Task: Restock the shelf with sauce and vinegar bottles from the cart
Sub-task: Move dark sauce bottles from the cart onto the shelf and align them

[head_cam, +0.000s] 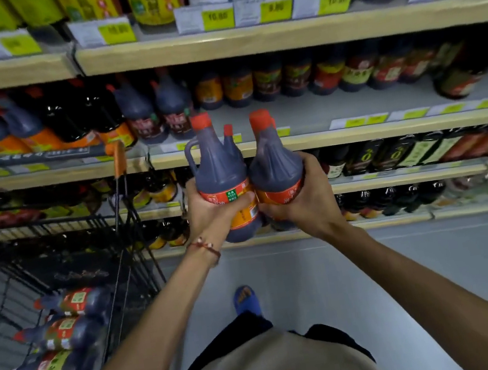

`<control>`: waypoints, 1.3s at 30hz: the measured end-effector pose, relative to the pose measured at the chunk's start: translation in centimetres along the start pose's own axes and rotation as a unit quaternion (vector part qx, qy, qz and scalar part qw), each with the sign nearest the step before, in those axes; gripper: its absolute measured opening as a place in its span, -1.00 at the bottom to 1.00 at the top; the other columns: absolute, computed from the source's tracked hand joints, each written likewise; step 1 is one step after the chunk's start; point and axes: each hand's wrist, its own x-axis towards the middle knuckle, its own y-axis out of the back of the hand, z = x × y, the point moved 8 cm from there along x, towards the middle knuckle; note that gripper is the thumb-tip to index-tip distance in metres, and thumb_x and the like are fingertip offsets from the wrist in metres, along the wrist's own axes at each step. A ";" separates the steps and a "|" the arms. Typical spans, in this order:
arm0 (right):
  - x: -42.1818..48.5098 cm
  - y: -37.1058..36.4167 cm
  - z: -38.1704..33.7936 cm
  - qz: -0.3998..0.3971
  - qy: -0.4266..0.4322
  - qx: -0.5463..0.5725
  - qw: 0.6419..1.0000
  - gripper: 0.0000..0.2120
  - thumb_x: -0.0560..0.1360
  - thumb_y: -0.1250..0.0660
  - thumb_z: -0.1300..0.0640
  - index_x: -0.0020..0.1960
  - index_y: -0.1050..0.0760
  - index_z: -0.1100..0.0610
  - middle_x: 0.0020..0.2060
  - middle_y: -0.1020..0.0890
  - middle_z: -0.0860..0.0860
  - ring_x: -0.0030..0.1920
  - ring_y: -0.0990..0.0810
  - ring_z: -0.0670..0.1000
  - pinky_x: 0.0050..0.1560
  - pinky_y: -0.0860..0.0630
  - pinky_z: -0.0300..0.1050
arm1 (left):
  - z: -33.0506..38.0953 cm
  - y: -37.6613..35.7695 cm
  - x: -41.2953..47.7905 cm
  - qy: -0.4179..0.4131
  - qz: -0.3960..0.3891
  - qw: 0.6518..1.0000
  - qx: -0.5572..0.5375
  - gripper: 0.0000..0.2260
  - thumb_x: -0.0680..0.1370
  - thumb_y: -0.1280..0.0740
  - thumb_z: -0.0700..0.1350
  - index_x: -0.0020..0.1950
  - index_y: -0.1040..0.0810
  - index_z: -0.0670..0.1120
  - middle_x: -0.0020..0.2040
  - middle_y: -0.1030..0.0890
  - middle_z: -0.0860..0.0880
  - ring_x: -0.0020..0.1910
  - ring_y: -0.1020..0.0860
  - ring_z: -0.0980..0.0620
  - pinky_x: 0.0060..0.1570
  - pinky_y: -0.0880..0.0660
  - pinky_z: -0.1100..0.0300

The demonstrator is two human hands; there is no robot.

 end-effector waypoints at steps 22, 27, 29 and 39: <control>11.5 1.2 1.0 0.096 -0.015 -0.054 0.994 -0.11 0.15 -0.75 0.07 0.33 -0.33 0.01 0.14 -0.58 -0.05 0.06 -0.61 -0.15 -0.08 -0.60 -0.20 | 5.3 -4.4 13.3 -0.178 0.053 0.972 0.146 -0.20 0.14 -0.70 0.09 0.23 -0.34 0.05 0.10 -0.61 0.09 0.05 -0.63 0.05 -0.04 -0.57 0.14; 13.4 0.8 2.0 0.094 0.034 -0.070 0.992 -0.09 0.16 -0.76 0.05 0.35 -0.31 0.03 0.18 -0.53 -0.02 0.08 -0.57 -0.05 -0.02 -0.54 -0.27 | 5.9 -4.6 14.8 -0.275 0.086 0.954 0.079 -0.22 0.19 -0.72 0.01 0.26 -0.38 -0.11 0.13 -0.53 0.14 0.12 -0.52 0.36 0.05 -0.45 0.42; 14.0 0.7 2.5 0.104 0.047 -0.062 0.992 -0.08 0.16 -0.77 0.05 0.35 -0.31 0.04 0.20 -0.53 -0.01 0.14 -0.57 -0.01 0.05 -0.57 -0.15 | 5.9 -4.9 15.9 -0.299 0.094 0.947 0.073 -0.21 0.20 -0.72 -0.03 0.26 -0.39 -0.22 0.13 -0.50 0.10 0.13 -0.47 0.43 0.09 -0.39 0.48; 15.4 -0.3 5.4 0.118 0.068 -0.044 0.990 -0.08 0.14 -0.77 0.01 0.35 -0.33 0.02 0.21 -0.55 -0.02 0.14 -0.57 -0.05 -0.01 -0.49 -0.42 | 2.6 -6.6 21.6 -0.270 0.125 0.952 0.075 -0.13 0.15 -0.72 0.00 0.34 -0.38 -0.16 0.24 -0.57 -0.10 0.22 -0.55 -0.03 0.15 -0.49 0.24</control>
